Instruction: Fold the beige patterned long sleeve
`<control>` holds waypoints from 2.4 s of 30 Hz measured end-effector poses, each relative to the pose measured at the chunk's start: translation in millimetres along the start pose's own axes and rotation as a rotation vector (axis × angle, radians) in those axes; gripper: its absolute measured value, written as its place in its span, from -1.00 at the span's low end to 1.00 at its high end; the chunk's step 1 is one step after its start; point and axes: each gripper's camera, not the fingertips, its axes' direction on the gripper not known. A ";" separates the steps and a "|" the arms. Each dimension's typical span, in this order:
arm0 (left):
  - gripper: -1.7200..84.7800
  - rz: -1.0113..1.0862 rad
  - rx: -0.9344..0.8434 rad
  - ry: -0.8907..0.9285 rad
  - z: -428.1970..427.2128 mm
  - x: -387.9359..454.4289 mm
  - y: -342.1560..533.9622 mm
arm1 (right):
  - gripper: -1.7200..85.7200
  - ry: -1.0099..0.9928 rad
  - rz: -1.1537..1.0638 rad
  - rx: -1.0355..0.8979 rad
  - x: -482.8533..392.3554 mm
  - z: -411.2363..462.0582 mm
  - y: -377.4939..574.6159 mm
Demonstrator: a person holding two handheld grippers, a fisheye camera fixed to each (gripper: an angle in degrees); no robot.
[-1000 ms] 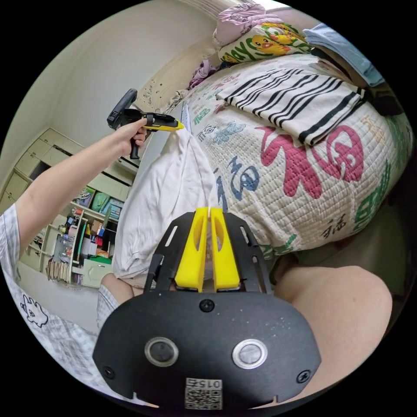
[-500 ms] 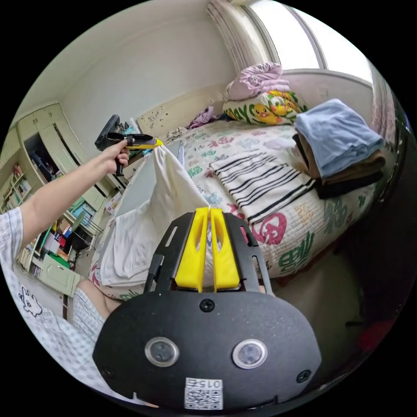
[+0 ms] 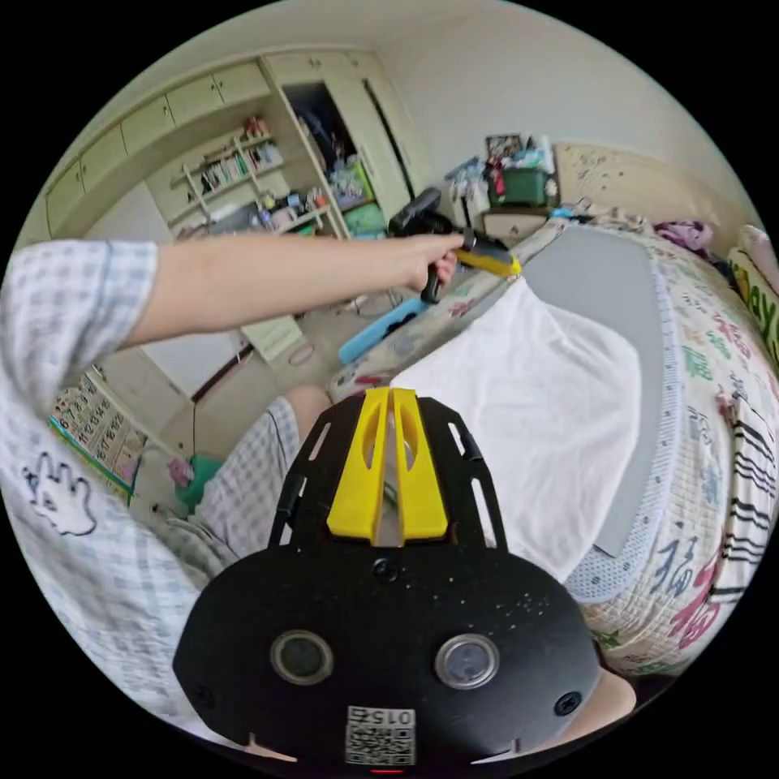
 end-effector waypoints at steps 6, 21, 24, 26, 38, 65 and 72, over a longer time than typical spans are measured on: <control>-0.72 -0.188 0.106 0.187 -24.4 -92.4 51.2 | -0.96 -0.025 -0.046 -0.269 -2.6 81.6 -46.8; -0.97 0.048 -0.043 -0.114 -22.4 -78.2 44.0 | -0.96 -0.095 0.024 -0.292 24.5 73.1 -148.5; -0.97 0.045 -0.071 -0.159 -21.7 -85.3 46.5 | -0.96 -0.087 0.037 -0.356 34.0 98.6 -157.8; -0.97 0.050 -0.100 -0.210 -16.9 -90.1 50.6 | -0.96 -0.096 0.063 -0.411 44.8 118.4 -161.6; -0.93 -0.023 -0.058 -0.221 -29.4 -107.6 84.6 | -0.83 -0.144 0.138 -0.502 72.5 155.8 -168.2; -0.84 -0.077 -0.141 -0.086 -96.4 -100.0 356.6 | -0.84 0.103 0.613 -0.305 209.9 70.8 12.0; -0.97 -0.016 -0.112 -0.124 -103.7 -89.1 366.3 | -0.93 0.142 0.587 -0.304 200.8 100.3 39.6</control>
